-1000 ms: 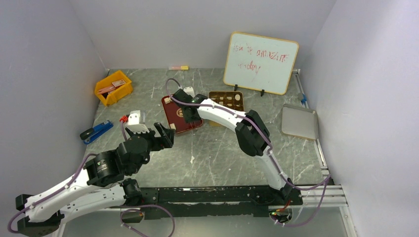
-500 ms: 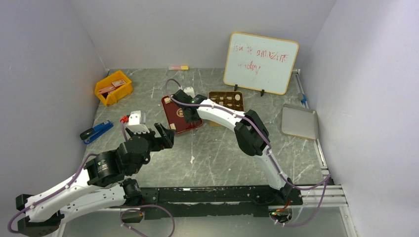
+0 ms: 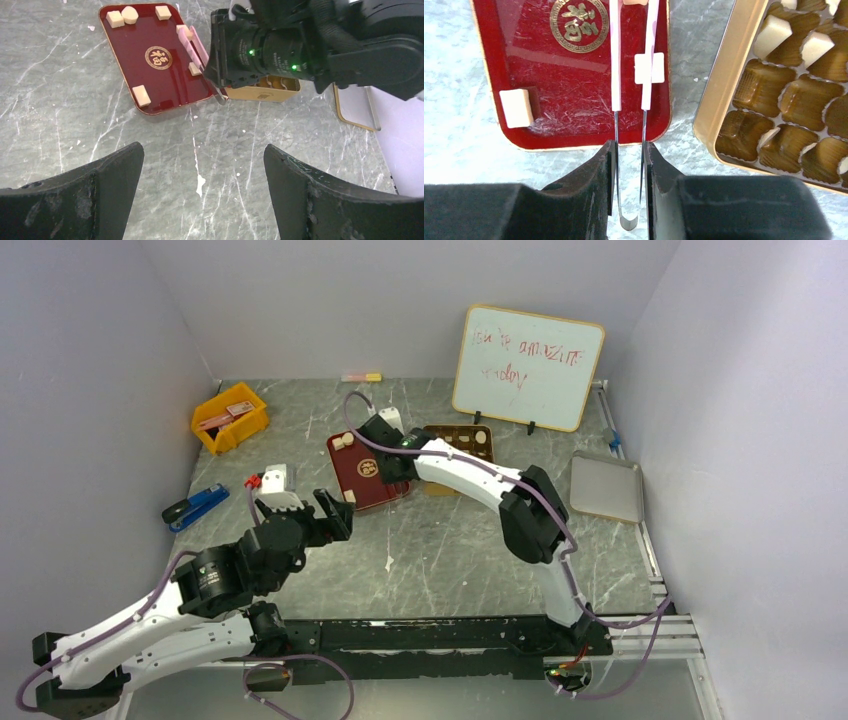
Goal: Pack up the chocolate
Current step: Pick up the fake chocolate from the plate, then place the fake chocolate in the packing box.
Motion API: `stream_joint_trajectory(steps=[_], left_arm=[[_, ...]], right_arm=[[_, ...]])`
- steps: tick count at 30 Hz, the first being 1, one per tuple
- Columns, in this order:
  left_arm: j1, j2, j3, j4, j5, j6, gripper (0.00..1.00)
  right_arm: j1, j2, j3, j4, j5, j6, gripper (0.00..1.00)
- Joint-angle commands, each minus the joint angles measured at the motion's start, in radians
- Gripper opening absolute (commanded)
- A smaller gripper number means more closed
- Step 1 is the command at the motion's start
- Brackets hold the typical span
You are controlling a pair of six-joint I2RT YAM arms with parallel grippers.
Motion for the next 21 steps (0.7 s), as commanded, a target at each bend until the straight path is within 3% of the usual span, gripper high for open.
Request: stream_joint_trajectory(steps=[1, 8, 21], left_arm=[[-0.005, 0.009, 0.017, -0.014, -0.012, -0.019, 0.94], [-0.006, 0.022, 0.023, -0.019, -0.016, -0.024, 0.94], [-0.005, 0.032, 0.013, -0.004, -0.014, -0.024, 0.94]], right_arm=[[0.006, -0.092, -0.014, 0.048, 0.019, -0.028, 0.00], [0.014, -0.176, -0.067, 0.049, 0.029, -0.031, 0.00], [0.018, -0.467, -0.348, 0.053, 0.065, -0.029, 0.00]])
